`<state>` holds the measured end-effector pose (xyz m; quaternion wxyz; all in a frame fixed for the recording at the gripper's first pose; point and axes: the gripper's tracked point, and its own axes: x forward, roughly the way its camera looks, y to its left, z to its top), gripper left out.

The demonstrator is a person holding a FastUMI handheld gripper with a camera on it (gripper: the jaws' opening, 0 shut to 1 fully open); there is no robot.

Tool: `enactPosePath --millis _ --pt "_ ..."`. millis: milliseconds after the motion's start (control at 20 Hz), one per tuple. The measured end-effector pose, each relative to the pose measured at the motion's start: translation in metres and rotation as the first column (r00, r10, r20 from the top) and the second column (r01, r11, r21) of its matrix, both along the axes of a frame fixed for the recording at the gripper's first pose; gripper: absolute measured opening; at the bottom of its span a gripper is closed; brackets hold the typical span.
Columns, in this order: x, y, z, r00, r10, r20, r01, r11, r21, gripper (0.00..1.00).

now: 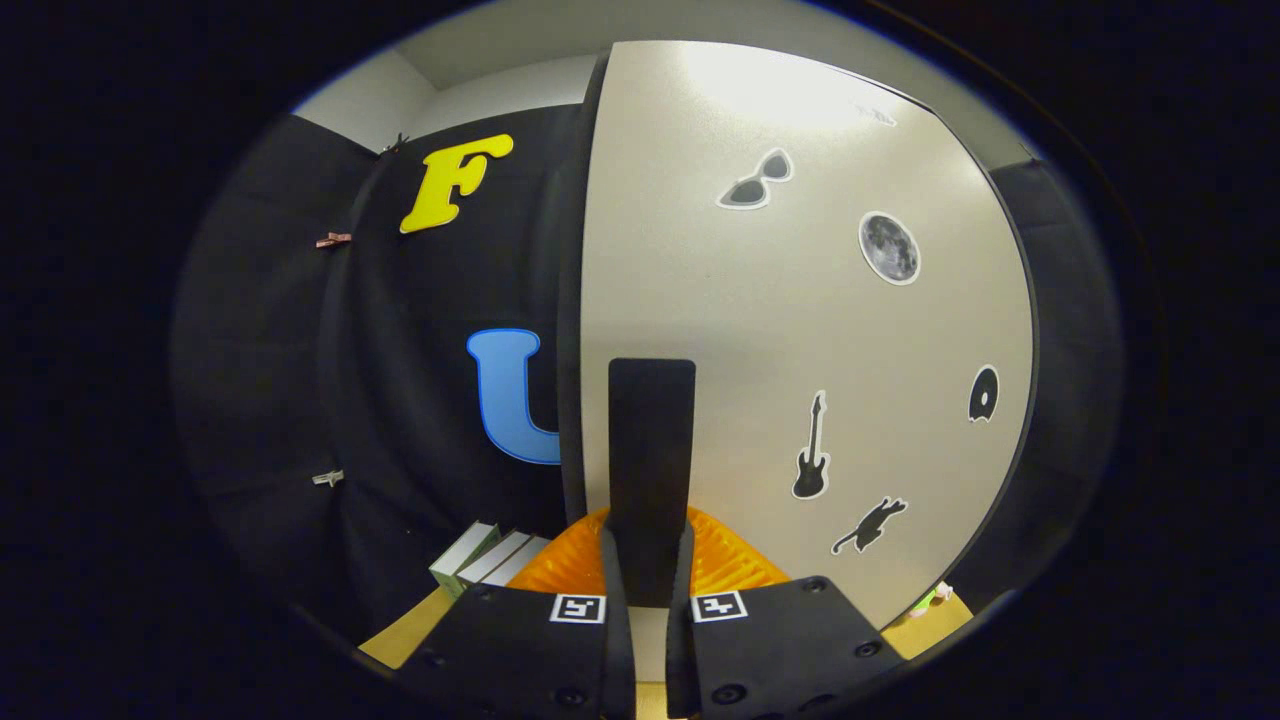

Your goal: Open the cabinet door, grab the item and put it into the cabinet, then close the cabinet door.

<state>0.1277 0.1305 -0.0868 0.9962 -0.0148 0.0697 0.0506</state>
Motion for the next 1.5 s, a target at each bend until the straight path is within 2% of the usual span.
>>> enactPosePath --millis 300,650,850,1200,1350,1500 --pt "-0.033 -0.01 0.005 0.998 0.068 -0.013 -0.068 0.998 -0.008 0.16" --pt "-0.065 -0.029 0.011 0.985 0.171 -0.017 -0.17 0.985 0.037 0.16" --pt "-0.081 -0.038 0.012 0.962 0.27 -0.03 -0.269 0.962 0.037 0.16" --pt "-0.101 -0.061 0.016 0.902 0.432 -0.021 -0.43 0.9 0.068 0.16" --pt "-0.114 -0.078 0.018 0.886 0.463 -0.017 -0.46 0.884 0.076 0.16" --pt "-0.122 -0.098 0.02 0.888 0.46 0.004 -0.459 0.884 0.091 0.16"
